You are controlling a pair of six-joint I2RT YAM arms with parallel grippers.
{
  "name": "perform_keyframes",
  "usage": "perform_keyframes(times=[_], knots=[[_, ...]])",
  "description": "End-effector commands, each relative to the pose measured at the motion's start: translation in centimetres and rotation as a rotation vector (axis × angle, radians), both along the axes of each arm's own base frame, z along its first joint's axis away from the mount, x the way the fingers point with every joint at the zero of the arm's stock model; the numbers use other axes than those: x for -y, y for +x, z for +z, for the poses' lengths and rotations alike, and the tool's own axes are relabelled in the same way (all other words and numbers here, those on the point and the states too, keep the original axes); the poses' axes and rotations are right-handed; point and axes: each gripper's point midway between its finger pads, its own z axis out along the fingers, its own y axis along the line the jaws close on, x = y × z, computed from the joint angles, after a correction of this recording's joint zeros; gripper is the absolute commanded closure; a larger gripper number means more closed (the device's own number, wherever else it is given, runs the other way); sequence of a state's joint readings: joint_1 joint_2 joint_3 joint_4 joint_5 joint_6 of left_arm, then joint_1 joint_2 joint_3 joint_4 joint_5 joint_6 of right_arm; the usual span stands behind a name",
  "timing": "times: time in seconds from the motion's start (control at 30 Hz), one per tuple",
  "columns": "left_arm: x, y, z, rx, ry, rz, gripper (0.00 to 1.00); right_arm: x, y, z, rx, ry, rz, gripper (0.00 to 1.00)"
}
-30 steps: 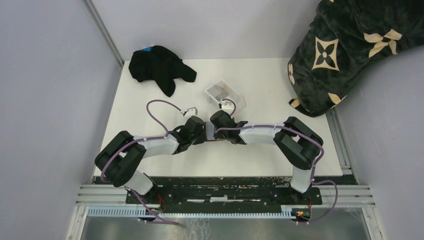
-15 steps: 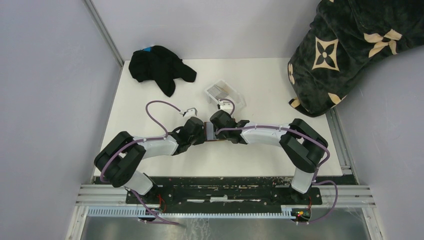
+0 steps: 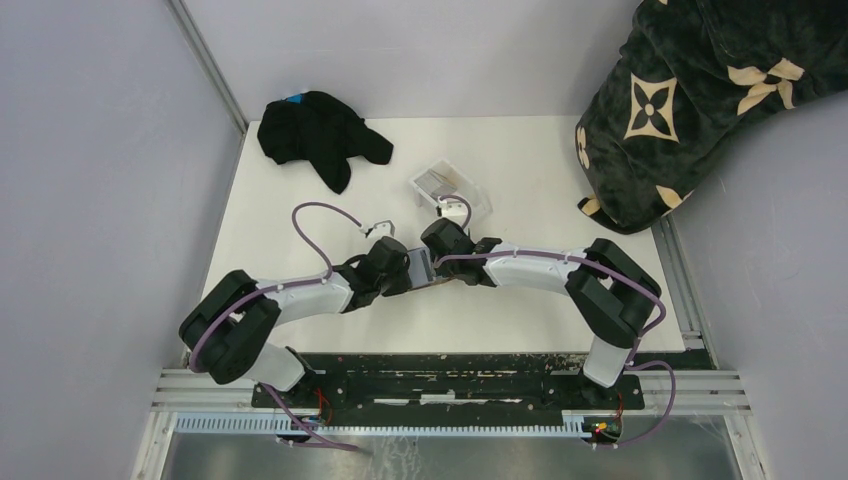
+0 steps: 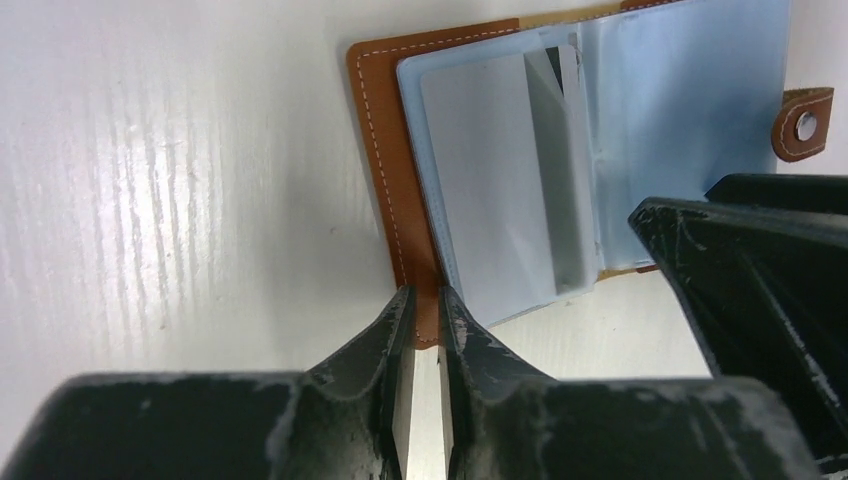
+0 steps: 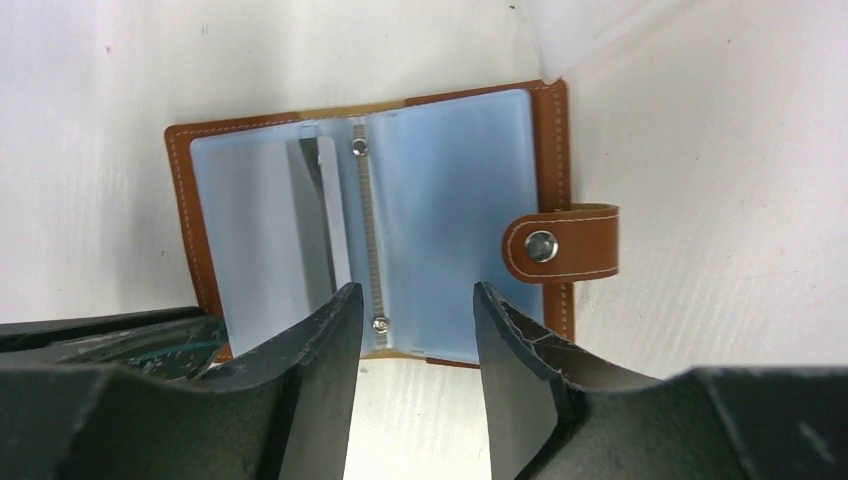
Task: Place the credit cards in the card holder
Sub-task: Insert the credit card into the card holder.
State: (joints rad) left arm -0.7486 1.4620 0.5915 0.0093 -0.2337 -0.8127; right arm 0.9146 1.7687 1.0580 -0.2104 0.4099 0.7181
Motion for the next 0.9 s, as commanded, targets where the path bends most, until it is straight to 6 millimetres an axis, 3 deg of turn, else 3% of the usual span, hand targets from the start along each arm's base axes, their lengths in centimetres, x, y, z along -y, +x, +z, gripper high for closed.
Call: perform_keyframes(times=[0.0,0.23,0.57,0.87], knots=[[-3.2,-2.8,-1.9,-0.115,0.162,-0.015,0.76,-0.2,1.5,3.3,0.079,0.032,-0.02,0.5],[-2.8,-1.6,0.0,-0.068,0.164,-0.005,0.63,0.3,1.9,3.1,0.058,0.029,-0.02,0.5],[-3.7,-0.7,2.1,-0.014,0.175,0.05,0.54,0.2,2.3,3.3,0.061,0.028,-0.004,0.51],[-2.5,2.3,8.4,0.12,0.126,0.089,0.52,0.4,2.9,5.1,0.085,0.027,0.002,0.51]])
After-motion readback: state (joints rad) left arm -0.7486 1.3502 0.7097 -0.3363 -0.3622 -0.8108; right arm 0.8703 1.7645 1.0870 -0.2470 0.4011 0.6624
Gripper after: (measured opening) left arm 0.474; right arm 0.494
